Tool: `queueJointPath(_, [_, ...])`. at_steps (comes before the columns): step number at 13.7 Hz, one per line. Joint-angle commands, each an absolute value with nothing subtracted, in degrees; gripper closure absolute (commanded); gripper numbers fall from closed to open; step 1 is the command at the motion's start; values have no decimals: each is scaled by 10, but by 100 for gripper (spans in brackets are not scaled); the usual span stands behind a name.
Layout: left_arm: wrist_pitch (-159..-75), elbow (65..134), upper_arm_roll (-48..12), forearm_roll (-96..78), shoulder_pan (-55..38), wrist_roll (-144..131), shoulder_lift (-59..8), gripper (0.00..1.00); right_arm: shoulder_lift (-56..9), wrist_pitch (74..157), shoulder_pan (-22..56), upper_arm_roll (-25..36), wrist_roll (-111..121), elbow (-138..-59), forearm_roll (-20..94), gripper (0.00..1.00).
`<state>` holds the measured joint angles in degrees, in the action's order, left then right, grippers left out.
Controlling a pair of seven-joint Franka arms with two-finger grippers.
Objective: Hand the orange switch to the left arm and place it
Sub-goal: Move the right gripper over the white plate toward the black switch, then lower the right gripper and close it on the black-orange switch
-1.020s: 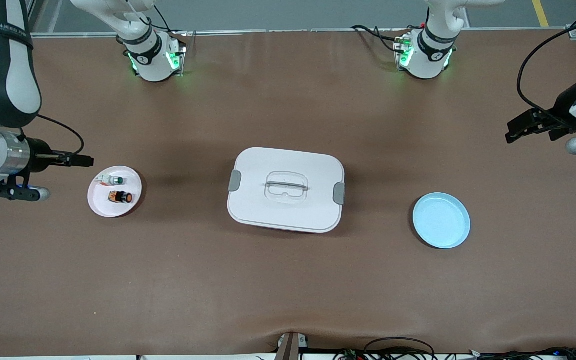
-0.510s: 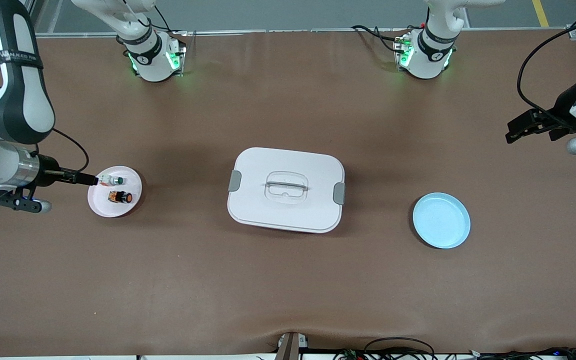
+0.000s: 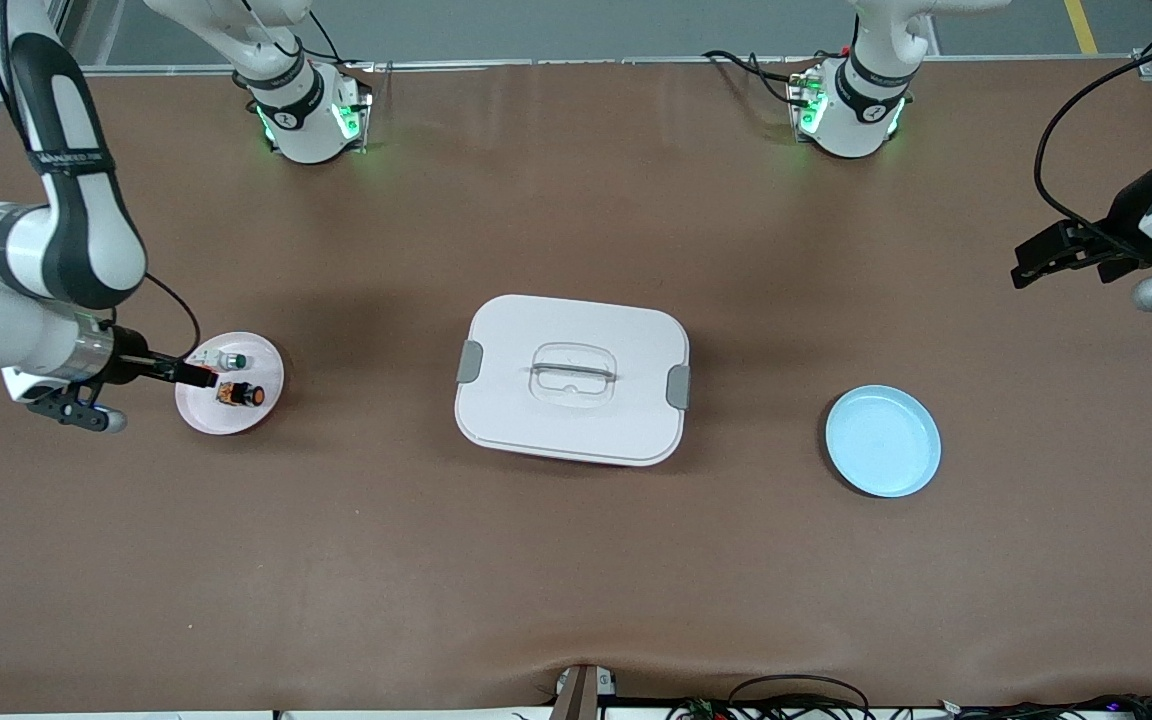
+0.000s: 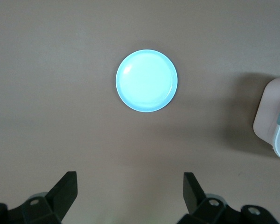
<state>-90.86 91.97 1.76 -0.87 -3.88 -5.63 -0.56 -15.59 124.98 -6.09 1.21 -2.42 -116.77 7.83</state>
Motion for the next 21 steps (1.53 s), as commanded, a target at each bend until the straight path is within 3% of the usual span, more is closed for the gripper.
queueJointPath(1, [-897, 907, 18, -5, -36, -50, -11, 0, -173, 1304, -56, 10, -1, -1187, 85, 0])
queueJointPath(11, [-897, 907, 17, -5, -37, -50, -11, 0, -245, 1446, -51, 10, 13, -1223, 49, 0])
queueJointPath(21, [-897, 907, 18, -5, -37, -50, -11, 0, -264, 1452, -51, 10, 25, -1228, 49, 0])
